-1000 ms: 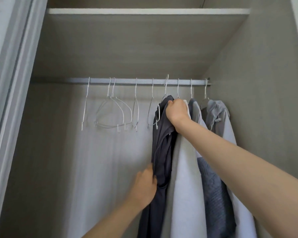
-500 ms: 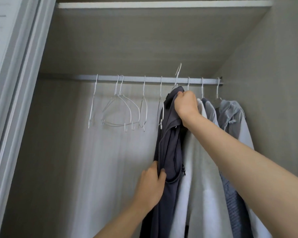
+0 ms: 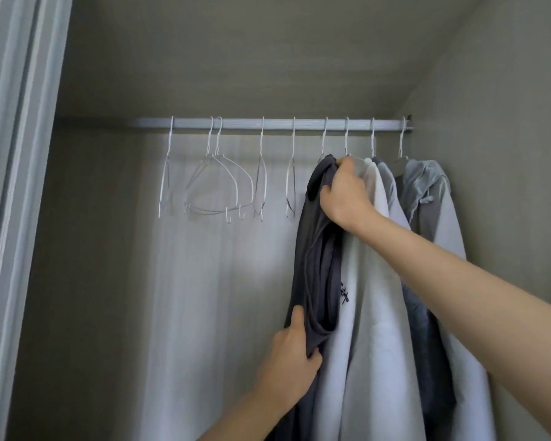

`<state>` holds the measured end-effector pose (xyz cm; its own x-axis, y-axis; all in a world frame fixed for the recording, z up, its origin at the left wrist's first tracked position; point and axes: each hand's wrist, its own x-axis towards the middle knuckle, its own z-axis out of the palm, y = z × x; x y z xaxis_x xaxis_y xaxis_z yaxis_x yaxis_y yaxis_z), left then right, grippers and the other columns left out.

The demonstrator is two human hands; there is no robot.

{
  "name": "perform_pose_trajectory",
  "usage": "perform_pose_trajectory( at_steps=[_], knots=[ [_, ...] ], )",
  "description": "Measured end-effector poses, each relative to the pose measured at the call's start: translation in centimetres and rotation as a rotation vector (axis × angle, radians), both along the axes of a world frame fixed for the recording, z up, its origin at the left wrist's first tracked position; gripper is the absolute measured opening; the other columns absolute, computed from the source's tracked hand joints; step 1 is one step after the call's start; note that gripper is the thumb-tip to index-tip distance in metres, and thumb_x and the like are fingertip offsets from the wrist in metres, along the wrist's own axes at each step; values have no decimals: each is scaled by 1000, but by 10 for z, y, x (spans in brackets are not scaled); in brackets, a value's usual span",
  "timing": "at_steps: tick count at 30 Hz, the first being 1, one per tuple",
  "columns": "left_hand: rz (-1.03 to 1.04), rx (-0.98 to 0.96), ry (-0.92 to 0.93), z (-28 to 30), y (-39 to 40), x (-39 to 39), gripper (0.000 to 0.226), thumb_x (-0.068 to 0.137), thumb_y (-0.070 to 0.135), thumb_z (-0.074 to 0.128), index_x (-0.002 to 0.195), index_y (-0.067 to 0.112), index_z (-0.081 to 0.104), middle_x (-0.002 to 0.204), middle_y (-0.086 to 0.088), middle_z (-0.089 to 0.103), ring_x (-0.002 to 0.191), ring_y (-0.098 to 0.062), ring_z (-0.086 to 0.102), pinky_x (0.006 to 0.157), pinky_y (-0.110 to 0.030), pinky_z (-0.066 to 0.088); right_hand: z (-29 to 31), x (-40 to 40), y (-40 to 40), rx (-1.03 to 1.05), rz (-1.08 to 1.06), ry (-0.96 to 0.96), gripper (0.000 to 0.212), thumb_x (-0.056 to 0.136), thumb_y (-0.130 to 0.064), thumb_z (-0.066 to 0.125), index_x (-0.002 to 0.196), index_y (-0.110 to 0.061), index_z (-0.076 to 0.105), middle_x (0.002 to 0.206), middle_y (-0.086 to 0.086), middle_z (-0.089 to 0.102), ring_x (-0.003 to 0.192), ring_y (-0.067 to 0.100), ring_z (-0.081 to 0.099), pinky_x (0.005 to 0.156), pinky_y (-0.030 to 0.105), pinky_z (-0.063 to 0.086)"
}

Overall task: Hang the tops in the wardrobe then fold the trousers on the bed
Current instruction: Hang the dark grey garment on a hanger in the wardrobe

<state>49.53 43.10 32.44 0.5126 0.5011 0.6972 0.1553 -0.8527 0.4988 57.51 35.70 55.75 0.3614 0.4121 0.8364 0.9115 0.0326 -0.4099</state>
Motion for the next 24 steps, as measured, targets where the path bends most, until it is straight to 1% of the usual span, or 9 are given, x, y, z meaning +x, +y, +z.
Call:
perform_pose_trajectory(
  at_steps=[2,4,7,9,11,14,16,19,24],
  knots=[
    [44,47,-27,-6,-8,-7,38,84,12,52,119,21,39,92,-3,63,78,-21,62,74,-44,54,-21,-6,-5,-25,21,-100,56,87,-1,46,139,-2,26,126,22,46,111,38,48,85,35,40],
    [62,49,-25,-13,-16,-16,31,85,13,54,113,20,41,87,-3,61,73,-20,60,70,-44,53,-40,-15,-17,-25,19,-140,66,87,-1,49,145,-5,18,135,22,37,117,37,43,94,35,37],
    [75,11,18,-25,-29,-36,33,90,15,55,119,19,40,90,-6,63,76,-23,63,71,-45,54,-64,-29,-36,-41,43,-120,73,88,-2,51,149,-8,11,134,20,37,110,35,47,89,29,37],
    [59,-44,68,-39,-38,-52,37,92,13,55,126,16,40,91,-7,64,78,-23,63,74,-44,54,-84,-41,-52,-38,73,-102,74,87,-1,51,149,-9,12,127,19,43,102,31,49,88,31,41],
    [48,-126,124,-55,-49,-72,40,92,8,53,129,14,41,85,-4,60,77,-23,61,76,-40,53,-110,-55,-68,-92,82,-122,73,87,-4,51,148,-10,13,123,17,45,99,28,49,84,31,41],
    [54,-251,164,-78,-70,-108,47,91,4,52,136,15,41,80,4,58,79,-19,63,80,-37,54,-153,-78,-89,-233,128,-118,64,89,-8,52,145,-10,21,121,14,49,100,28,55,85,32,43],
    [94,-280,167,-90,-85,-134,46,90,6,51,133,19,41,80,6,57,73,-14,59,74,-35,53,-181,-94,-100,-348,173,-89,57,92,-14,52,143,-9,28,125,11,52,107,26,56,90,30,42],
    [181,-308,184,-105,-114,-181,38,91,10,50,127,22,44,89,4,61,75,-20,60,64,-34,50,-224,-126,-115,-463,288,-41,48,95,-20,50,140,-10,36,132,7,53,118,23,54,101,33,42],
    [366,-334,183,-143,-183,-274,31,95,17,51,124,26,50,96,8,67,84,-12,66,77,-35,55,-300,-197,-142,-533,568,-17,45,97,-26,49,139,-16,38,127,-1,57,117,17,53,94,22,38]
  ],
)
